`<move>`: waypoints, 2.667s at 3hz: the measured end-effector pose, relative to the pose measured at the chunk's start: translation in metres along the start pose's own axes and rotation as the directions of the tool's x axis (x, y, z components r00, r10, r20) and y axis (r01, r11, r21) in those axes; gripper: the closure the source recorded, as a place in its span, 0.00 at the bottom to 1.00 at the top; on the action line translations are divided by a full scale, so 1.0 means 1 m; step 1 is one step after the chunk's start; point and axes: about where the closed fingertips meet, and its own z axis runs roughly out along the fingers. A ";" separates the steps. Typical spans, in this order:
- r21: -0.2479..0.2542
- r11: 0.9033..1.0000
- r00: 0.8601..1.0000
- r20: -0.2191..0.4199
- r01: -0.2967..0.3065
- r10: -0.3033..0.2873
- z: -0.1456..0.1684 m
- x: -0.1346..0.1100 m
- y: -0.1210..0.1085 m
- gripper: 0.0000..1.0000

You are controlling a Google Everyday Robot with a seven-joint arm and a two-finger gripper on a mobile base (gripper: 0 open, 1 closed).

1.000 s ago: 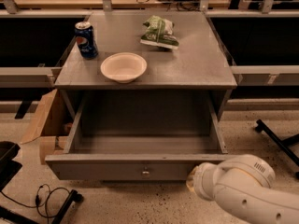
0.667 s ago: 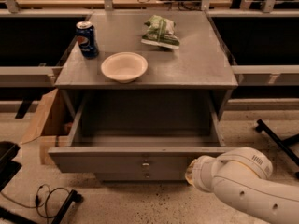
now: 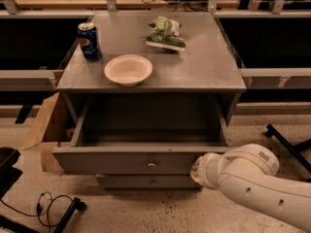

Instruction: Close top drawer

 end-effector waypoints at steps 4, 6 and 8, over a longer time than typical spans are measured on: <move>0.049 0.998 0.997 0.054 0.043 -0.046 0.024 -0.017 -0.044 1.00; 0.075 0.994 0.993 0.076 0.081 -0.087 0.041 -0.020 -0.064 1.00; 0.071 0.994 0.993 0.083 0.080 -0.086 0.063 -0.019 -0.079 1.00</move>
Offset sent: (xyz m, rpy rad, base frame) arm 0.2770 0.0536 0.0533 0.0887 -0.2888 0.2189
